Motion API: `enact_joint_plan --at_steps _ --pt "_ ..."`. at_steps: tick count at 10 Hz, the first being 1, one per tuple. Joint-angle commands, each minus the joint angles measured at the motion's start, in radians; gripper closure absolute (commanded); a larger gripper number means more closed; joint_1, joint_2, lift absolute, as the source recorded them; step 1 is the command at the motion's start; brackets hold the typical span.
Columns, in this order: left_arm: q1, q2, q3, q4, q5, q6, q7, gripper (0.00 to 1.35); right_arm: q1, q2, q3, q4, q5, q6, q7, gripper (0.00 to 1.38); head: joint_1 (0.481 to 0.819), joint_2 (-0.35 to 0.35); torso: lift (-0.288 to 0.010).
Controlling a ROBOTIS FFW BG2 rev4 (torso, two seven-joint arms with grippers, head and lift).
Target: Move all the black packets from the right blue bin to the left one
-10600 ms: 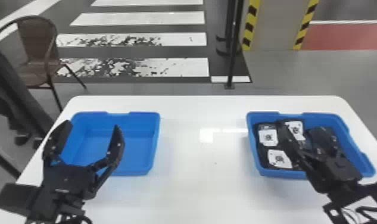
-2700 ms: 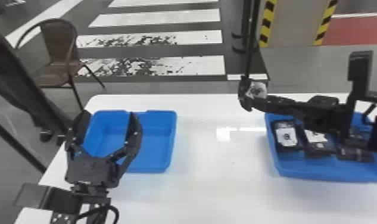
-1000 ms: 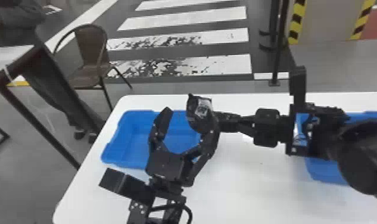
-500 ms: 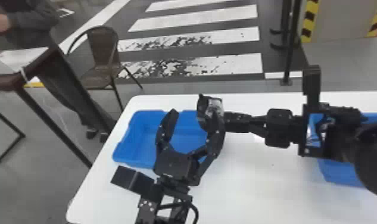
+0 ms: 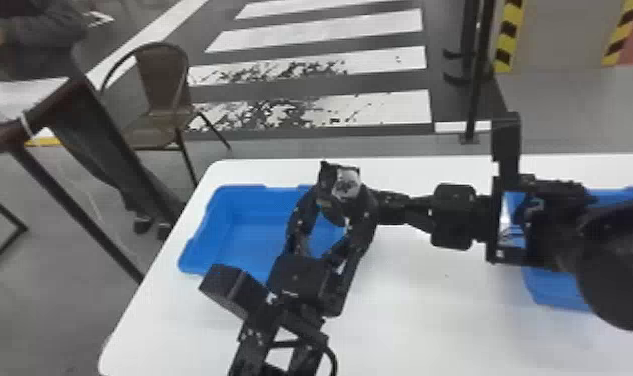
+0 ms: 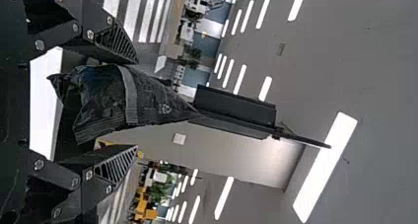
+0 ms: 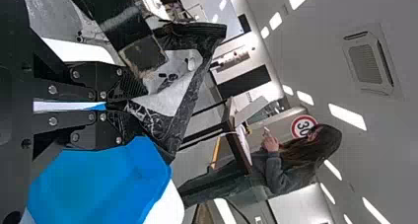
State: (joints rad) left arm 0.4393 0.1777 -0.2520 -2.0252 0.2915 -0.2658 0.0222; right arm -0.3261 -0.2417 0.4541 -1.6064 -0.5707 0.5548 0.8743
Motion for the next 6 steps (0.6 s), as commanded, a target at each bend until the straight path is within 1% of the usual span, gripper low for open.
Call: enact_joint_plan --at_steps 1,5,6 --pt "0.012 0.005 0.007 -0.04 -0.038 0.035 0.018 1.22 0.002 -0.001 0.001 0.0 -0.004 0.0 0.0 1.09 0.695 0.254 -0.14" --pt "0.02 0.003 0.015 -0.043 -0.074 -0.016 0.025 1.22 0.005 -0.001 0.001 0.0 -0.006 0.0 0.0 1.07 0.695 0.262 -0.14" --pt "0.022 0.002 0.019 -0.043 -0.078 -0.024 0.028 1.22 0.007 -0.001 -0.001 0.002 -0.008 -0.003 0.0 0.82 0.695 0.264 -0.14"
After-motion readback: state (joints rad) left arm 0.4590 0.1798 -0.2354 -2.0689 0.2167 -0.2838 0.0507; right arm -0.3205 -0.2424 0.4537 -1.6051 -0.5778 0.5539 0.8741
